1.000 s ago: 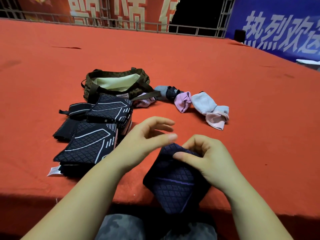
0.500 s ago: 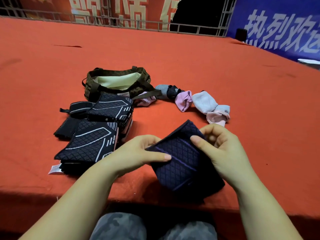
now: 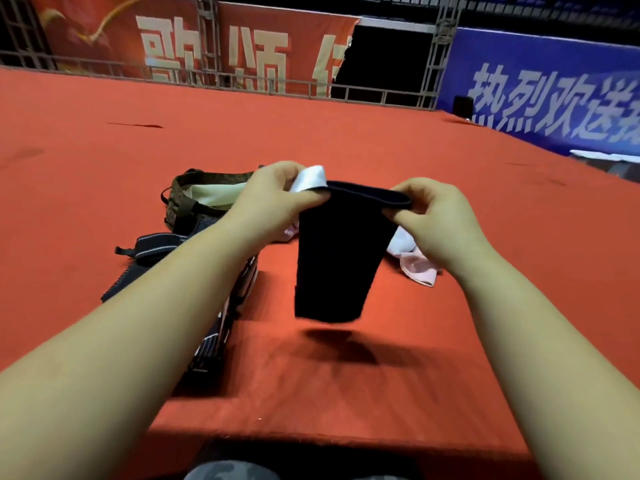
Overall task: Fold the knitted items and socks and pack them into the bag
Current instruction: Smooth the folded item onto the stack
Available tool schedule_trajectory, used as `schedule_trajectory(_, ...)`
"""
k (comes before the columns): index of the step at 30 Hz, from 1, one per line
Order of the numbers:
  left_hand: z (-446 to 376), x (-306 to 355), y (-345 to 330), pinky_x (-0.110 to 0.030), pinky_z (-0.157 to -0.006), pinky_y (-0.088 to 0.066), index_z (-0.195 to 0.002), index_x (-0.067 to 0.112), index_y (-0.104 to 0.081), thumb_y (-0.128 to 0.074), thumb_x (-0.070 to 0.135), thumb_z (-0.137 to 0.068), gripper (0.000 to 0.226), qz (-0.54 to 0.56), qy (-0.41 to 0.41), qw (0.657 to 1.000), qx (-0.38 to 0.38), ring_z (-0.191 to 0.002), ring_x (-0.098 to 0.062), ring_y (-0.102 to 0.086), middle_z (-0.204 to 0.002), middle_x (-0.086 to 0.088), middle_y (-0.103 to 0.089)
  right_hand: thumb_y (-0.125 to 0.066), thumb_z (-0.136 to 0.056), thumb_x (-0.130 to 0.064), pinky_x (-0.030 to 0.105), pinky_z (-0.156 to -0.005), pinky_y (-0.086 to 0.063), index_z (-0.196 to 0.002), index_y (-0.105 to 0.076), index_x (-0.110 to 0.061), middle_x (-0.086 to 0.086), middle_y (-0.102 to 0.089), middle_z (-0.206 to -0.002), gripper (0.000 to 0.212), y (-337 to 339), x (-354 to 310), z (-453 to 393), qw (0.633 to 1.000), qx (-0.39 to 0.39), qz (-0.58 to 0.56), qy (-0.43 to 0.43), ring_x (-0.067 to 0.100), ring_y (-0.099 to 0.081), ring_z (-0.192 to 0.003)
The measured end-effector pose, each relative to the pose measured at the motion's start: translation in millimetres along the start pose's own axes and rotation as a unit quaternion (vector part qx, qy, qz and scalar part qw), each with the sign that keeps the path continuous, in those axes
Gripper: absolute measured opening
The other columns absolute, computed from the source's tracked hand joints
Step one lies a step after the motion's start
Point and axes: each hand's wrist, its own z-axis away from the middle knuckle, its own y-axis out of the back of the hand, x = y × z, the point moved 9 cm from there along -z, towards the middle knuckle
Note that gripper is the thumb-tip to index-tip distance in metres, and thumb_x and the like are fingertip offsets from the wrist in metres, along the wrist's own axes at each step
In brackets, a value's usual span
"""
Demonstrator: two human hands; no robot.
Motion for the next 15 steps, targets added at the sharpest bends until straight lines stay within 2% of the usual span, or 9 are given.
schedule_trajectory(2, 7.9, 10.6, 2.6, -0.023, -0.056, -0.042, -0.092, 0.009, -0.061, -0.072, 0.017, -0.081, 0.017, -0.021, -0.044, 0.999, 0.008, -0.065, -0.014, -0.05, -0.077, -0.004, -0.058, -0.06, -0.08, -0.005, 0.019, -0.066, -0.045, -0.076, -0.059, -0.033, -0.015, -0.064, -0.077, 0.029, 7.7, -5.5, 8.5, 0.999, 0.03, 0.022, 0.021, 0.001, -0.058, -0.072)
schedule_trajectory(4, 27.3, -2.2, -3.9, -0.023, -0.06, -0.042, -0.088, 0.01, -0.062, -0.076, 0.018, -0.075, 0.02, -0.065, -0.069, 0.995, -0.013, -0.067, -0.009, -0.051, -0.077, -0.002, -0.061, -0.06, -0.079, -0.014, 0.03, -0.075, -0.047, -0.075, -0.058, -0.042, -0.018, -0.065, -0.08, 0.028, -5.0, 13.8, 29.0, 0.999, 0.026, 0.045, 0.009, 0.002, -0.06, -0.077)
schedule_trajectory(7, 79.0, -64.5, -29.1, -0.024, -0.072, -0.045, -0.088, 0.019, -0.065, -0.076, 0.03, -0.071, 0.023, -0.138, -0.04, 0.985, -0.091, -0.076, -0.002, -0.06, -0.086, 0.007, -0.069, -0.064, -0.075, -0.016, 0.036, -0.084, -0.048, -0.079, -0.054, -0.049, -0.023, -0.065, -0.088, 0.034, -49.6, 60.7, 84.4, 0.997, -0.046, 0.069, -0.005, 0.005, -0.061, -0.088)
schedule_trajectory(9, 117.6, -113.4, -48.0, -0.017, -0.081, -0.045, -0.087, 0.029, -0.06, -0.074, 0.038, -0.073, 0.022, -0.184, -0.004, 0.97, -0.159, -0.091, 0.006, -0.06, -0.098, 0.018, -0.068, -0.069, -0.074, -0.013, 0.027, -0.088, -0.044, -0.083, -0.058, -0.039, -0.015, -0.068, -0.103, 0.03, -86.0, 90.0, 129.3, 0.985, -0.147, 0.092, -0.026, 0.012, -0.062, -0.102)
schedule_trajectory(11, 148.1, -152.7, -62.8, -0.009, -0.088, -0.04, -0.085, 0.035, -0.052, -0.076, 0.037, -0.076, 0.026, -0.211, 0.017, 0.955, -0.207, -0.104, 0.01, -0.055, -0.112, 0.024, -0.061, -0.071, -0.077, -0.016, 0.017, -0.09, -0.036, -0.089, -0.063, -0.023, -0.006, -0.065, -0.118, 0.017, -112.1, 113.0, 166.0, 0.965, -0.225, 0.125, -0.043, 0.012, -0.057, -0.115)
schedule_trajectory(13, 160.1, -168.6, -67.1, -0.002, -0.092, -0.031, -0.1, 0.037, -0.054, -0.078, 0.039, -0.071, 0.037, -0.229, 0.012, 0.946, -0.228, -0.115, 0.009, -0.048, -0.124, 0.023, -0.052, -0.069, -0.078, -0.017, 0.014, -0.094, -0.032, -0.097, -0.063, -0.019, -0.005, -0.06, -0.127, 0.02, -121.9, 120.8, 178.1, 0.958, -0.249, 0.132, -0.044, 0.009, -0.051, -0.123)
schedule_trajectory(15, 162.9, -174.7, -69.8, 0.001, -0.096, -0.023, -0.123, 0.029, -0.054, -0.07, 0.047, -0.071, 0.058, -0.249, -0.007, 0.94, -0.234, -0.121, 0.003, -0.045, -0.129, 0.02, -0.048, -0.068, -0.079, -0.017, 0.01, -0.096, -0.027, -0.107, -0.063, -0.021, -0.007, -0.056, -0.132, 0.029, -124.5, 120.9, 177.4, 0.955, -0.258, 0.144, -0.033, 0.007, -0.047, -0.126)
